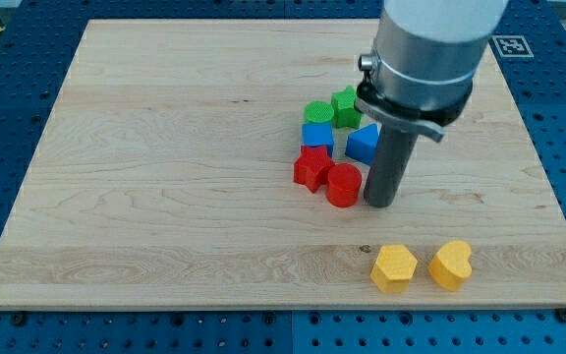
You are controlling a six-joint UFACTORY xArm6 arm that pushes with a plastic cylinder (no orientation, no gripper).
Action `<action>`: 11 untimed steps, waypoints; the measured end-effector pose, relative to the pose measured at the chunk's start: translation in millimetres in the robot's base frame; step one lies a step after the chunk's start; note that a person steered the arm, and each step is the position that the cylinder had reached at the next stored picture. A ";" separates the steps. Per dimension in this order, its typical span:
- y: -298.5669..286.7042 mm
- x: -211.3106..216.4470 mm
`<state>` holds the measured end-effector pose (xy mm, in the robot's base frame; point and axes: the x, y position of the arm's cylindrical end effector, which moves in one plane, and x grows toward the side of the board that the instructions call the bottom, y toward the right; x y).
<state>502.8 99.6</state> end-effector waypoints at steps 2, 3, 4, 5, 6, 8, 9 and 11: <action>-22.6 -34.1; -38.4 -14.5; -52.5 -13.2; -69.9 -13.2; -73.5 -3.2; -71.3 15.9; -62.5 6.6; -61.5 35.3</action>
<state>538.0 38.1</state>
